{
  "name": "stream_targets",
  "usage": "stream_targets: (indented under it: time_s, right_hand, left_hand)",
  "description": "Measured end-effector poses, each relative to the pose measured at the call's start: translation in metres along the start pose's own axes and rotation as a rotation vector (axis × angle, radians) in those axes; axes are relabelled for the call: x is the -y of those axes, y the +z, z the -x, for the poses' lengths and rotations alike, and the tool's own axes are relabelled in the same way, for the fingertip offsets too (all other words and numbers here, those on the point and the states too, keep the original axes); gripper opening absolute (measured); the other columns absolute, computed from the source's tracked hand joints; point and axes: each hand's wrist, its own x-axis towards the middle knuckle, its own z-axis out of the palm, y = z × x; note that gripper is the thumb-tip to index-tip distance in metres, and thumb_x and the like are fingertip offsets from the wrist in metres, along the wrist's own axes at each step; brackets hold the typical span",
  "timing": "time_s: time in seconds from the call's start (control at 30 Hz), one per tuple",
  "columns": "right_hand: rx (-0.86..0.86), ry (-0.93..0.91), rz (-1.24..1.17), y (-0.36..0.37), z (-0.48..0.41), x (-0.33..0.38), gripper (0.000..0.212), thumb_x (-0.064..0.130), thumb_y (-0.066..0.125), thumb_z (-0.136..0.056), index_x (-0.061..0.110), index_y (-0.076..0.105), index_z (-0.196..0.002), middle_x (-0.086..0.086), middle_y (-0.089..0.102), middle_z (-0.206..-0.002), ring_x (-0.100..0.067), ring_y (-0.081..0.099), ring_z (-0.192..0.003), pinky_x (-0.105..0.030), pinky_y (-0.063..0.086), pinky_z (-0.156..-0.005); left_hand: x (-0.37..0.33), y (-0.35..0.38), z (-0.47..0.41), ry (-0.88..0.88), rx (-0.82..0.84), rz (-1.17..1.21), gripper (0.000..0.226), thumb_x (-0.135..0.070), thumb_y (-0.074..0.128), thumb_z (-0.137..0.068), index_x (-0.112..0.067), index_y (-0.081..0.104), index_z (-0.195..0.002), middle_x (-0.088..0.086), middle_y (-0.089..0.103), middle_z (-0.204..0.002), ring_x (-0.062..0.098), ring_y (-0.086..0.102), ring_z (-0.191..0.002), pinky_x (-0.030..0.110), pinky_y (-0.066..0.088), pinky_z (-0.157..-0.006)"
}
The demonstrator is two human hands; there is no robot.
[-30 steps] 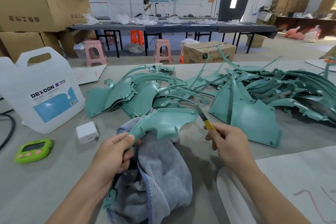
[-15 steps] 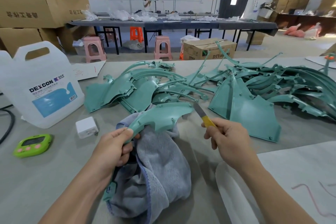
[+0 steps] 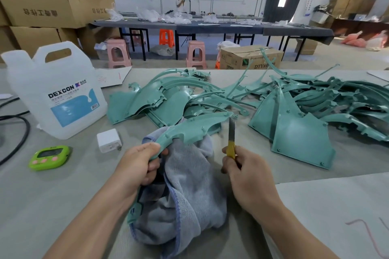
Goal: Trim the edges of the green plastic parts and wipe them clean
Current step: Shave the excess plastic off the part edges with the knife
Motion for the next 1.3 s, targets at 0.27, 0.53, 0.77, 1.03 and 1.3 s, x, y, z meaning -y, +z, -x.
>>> stream_targets:
  time_s: [0.27, 0.53, 0.77, 1.03, 1.3]
  right_hand:
    - [-0.010, 0.015, 0.054, -0.001, -0.002, -0.001, 0.014, 0.022, 0.059, -0.096, 0.014, 0.069, -0.090, 0.002, 0.070, -0.072, -0.019, 0.065, -0.069, -0.045, 0.055, -0.069]
    - [0.119, -0.048, 0.107, 0.006, 0.005, 0.003, 0.027, 0.027, 0.057, -0.097, 0.020, 0.057, -0.071, 0.004, 0.060, -0.062, -0.014, 0.054, -0.059, -0.026, 0.043, -0.054]
    - [0.152, -0.118, 0.135, 0.000, 0.003, 0.003, 0.022, 0.026, 0.058, -0.094, 0.019, 0.059, -0.074, 0.006, 0.060, -0.063, -0.015, 0.053, -0.062, -0.029, 0.040, -0.055]
    - [-0.002, -0.091, -0.061, -0.009, -0.008, -0.009, 0.013, 0.018, 0.064, -0.094, 0.024, 0.070, -0.084, 0.005, 0.066, -0.068, -0.013, 0.051, -0.051, -0.037, 0.044, -0.051]
    - [0.009, 0.031, -0.071, -0.004, -0.024, -0.015, 0.022, 0.023, 0.063, -0.096, 0.018, 0.068, -0.076, -0.003, 0.063, -0.062, -0.011, 0.045, -0.048, -0.035, 0.038, -0.052]
  left_hand:
    - [0.002, -0.001, -0.001, 0.004, 0.012, -0.004, 0.030, -0.020, 0.045, -0.106, 0.000, 0.063, -0.093, -0.003, 0.033, -0.050, 0.009, 0.021, -0.037, 0.014, 0.016, -0.035]
    - [0.004, -0.001, -0.001, 0.017, -0.006, -0.015, 0.031, -0.021, 0.045, -0.105, 0.001, 0.063, -0.093, -0.003, 0.033, -0.049, 0.009, 0.021, -0.037, 0.013, 0.016, -0.037]
    - [0.002, 0.000, 0.000, 0.015, -0.013, -0.011, 0.031, -0.020, 0.046, -0.105, 0.002, 0.063, -0.093, -0.003, 0.033, -0.049, 0.009, 0.022, -0.037, 0.014, 0.017, -0.036]
    - [0.001, 0.000, 0.001, 0.013, 0.001, -0.003, 0.030, -0.020, 0.046, -0.105, 0.000, 0.063, -0.091, -0.003, 0.031, -0.049, 0.008, 0.020, -0.038, 0.014, 0.016, -0.035]
    - [-0.002, 0.004, 0.004, 0.010, 0.014, -0.027, 0.030, -0.019, 0.045, -0.106, 0.000, 0.062, -0.090, -0.003, 0.026, -0.051, 0.007, 0.018, -0.038, 0.014, 0.016, -0.033]
